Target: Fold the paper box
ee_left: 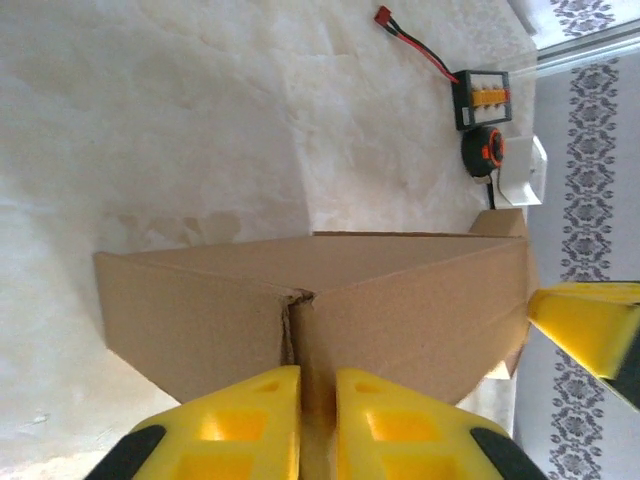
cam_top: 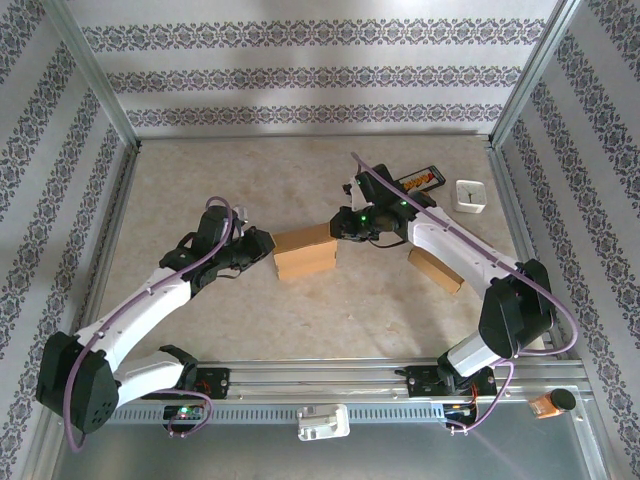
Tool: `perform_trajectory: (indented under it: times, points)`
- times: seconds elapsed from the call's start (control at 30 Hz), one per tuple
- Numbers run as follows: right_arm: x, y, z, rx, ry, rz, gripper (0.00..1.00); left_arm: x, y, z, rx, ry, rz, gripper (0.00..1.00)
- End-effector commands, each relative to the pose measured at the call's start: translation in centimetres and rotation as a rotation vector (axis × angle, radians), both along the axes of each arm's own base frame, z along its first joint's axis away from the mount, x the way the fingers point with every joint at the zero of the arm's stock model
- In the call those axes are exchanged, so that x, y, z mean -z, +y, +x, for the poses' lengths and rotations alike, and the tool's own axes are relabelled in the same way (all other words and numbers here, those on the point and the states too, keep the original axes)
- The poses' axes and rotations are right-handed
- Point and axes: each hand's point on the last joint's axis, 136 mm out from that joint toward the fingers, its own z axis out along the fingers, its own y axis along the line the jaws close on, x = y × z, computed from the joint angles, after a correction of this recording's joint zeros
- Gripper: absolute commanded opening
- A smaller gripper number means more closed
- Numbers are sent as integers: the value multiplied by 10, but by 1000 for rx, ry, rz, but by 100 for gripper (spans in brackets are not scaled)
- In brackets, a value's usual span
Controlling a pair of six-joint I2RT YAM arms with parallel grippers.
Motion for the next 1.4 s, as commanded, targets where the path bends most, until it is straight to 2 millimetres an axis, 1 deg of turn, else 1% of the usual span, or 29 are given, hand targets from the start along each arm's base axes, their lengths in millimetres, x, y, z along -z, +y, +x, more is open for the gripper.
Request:
perform_trajectory:
  times: [0.0,0.03,0.1,0.13,0.2,0.23,0.37,0.5,0.6,0.63,0.67,0.7,0.77,0.83,0.9,0.97,1.03,1.1,1.13,1.2,1.27,1.3,1.33,1.37]
  points:
    - [-33,-2,-2,7,-50,32,24,4,22,-12,-10,8,139,28]
    - [-38,-3,-1,12,-62,42,26,-3,21,-11,-5,-19,130,33]
    - [-40,-8,0,31,-73,40,29,-14,18,-10,3,-57,108,34]
    - [-37,-12,2,44,-74,34,31,-15,15,-10,13,-67,93,35]
    - [-30,-15,4,57,-56,36,35,-13,10,-11,30,-69,66,38]
    - [-28,-13,5,54,-43,48,39,-9,9,-11,33,-59,58,40]
    - [-25,4,2,0,-6,102,52,0,6,-13,46,-37,49,42]
    - [-6,3,4,1,22,62,55,4,-3,-12,72,-28,7,42]
    - [11,4,3,-8,55,40,54,11,-7,-11,81,-20,-3,42]
    - [17,5,3,-12,67,35,51,15,-7,-11,81,-13,-6,40]
    - [22,5,2,-13,76,27,46,20,-7,-12,82,0,-2,36]
    - [28,5,1,-14,82,14,44,24,-6,-13,80,11,4,33]
    - [38,3,-4,-23,92,-17,32,36,-4,-18,79,53,23,26]
    - [42,2,-9,-31,92,-39,26,43,-2,-24,81,78,27,23]
    - [45,-2,-15,-32,92,-62,25,47,-3,-30,92,91,24,22]
    - [41,-5,-21,-33,85,-64,24,45,-6,-36,108,97,18,21]
    - [32,-9,-31,-38,78,-56,24,38,-9,-42,129,90,15,21]
    - [28,-19,-51,-40,82,-62,26,29,-14,-53,162,83,22,23]
    - [29,-26,-66,-35,90,-73,28,26,-16,-61,180,86,34,24]
    - [34,-42,-94,-24,110,-94,32,25,-19,-79,209,94,64,29]
    - [30,-57,-116,-5,117,-91,39,24,-20,-94,221,98,82,39]
    - [27,-61,-121,5,111,-86,43,23,-19,-97,216,87,89,44]
    - [19,-65,-124,19,88,-71,46,21,-19,-100,210,72,93,47]
    - [14,-68,-124,37,64,-58,50,19,-17,-99,196,57,94,48]
